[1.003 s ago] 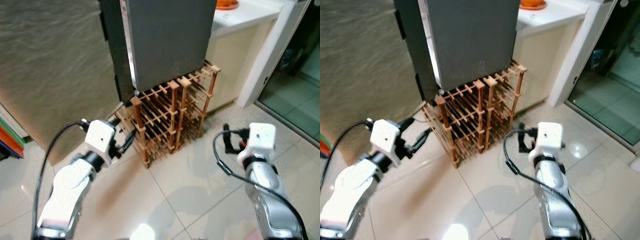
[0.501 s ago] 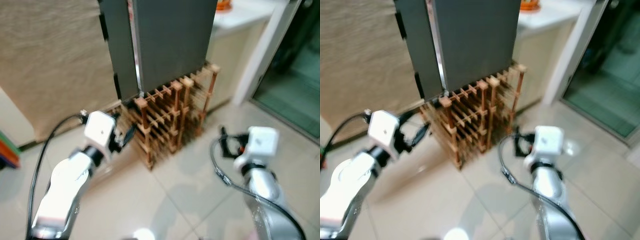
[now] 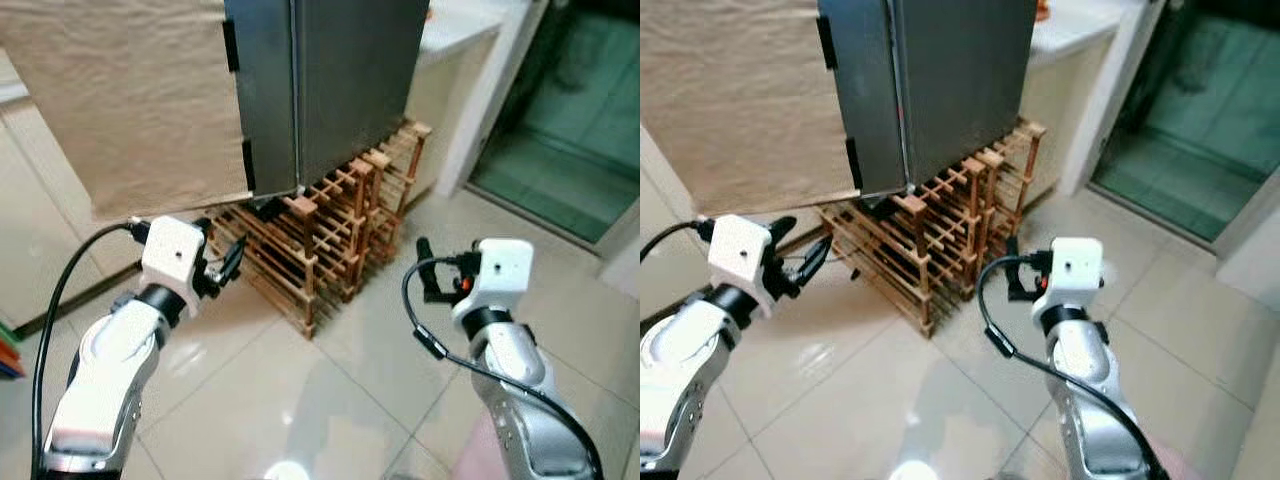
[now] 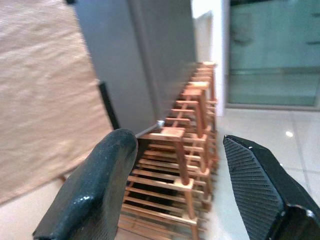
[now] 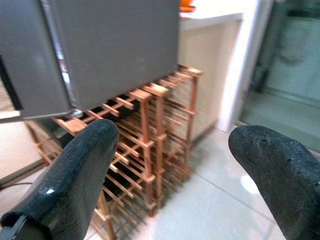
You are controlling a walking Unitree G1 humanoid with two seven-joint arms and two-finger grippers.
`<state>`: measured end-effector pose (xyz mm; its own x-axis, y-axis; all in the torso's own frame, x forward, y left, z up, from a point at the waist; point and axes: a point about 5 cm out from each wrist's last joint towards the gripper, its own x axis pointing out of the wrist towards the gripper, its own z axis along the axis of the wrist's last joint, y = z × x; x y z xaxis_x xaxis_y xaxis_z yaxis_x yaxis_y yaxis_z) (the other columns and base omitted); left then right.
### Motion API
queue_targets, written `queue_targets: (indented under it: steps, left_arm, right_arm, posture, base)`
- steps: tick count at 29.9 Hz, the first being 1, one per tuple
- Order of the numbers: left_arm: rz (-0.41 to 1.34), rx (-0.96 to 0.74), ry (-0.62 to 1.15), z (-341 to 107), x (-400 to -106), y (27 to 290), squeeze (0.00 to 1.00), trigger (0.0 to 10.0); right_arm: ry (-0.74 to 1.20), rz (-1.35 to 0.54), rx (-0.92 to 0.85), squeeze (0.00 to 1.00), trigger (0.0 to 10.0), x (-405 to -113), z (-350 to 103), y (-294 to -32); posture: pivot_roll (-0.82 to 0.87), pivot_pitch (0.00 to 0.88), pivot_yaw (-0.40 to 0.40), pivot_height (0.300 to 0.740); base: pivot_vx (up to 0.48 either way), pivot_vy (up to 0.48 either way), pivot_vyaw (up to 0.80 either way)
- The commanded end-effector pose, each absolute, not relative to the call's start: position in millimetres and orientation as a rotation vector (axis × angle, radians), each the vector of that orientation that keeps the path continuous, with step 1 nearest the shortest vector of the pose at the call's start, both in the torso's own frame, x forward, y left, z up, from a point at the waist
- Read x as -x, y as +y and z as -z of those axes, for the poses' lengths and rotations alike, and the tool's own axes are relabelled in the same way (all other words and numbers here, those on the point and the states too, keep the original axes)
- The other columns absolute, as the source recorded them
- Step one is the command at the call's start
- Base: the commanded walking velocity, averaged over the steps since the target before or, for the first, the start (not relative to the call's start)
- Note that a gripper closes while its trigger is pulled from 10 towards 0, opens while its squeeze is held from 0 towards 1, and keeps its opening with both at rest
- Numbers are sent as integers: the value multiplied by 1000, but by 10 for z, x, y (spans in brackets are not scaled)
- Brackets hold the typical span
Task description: Restocking fridge
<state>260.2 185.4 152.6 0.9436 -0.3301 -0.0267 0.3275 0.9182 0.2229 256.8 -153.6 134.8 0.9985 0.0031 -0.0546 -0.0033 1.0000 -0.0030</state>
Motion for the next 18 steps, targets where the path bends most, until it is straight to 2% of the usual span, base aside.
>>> queue_targets:
  steps: [1, 18]
  left_arm:
    - [353, -229, -19, -1547, -2607, 1809, 0, 10000]
    - [335, -239, -19, -1555, -2610, 1837, 0, 10000]
  right_arm:
    - [74, 7, 7, 0, 10000, -2566, -1326, -1573]
    - [64, -26, 16, 0, 10000, -2613, -1360, -1516]
  posture:
    - [105, 29, 26, 740]
    - [111, 27, 18, 740]
  base:
    - [0, 480, -800]
    - [0, 480, -800]
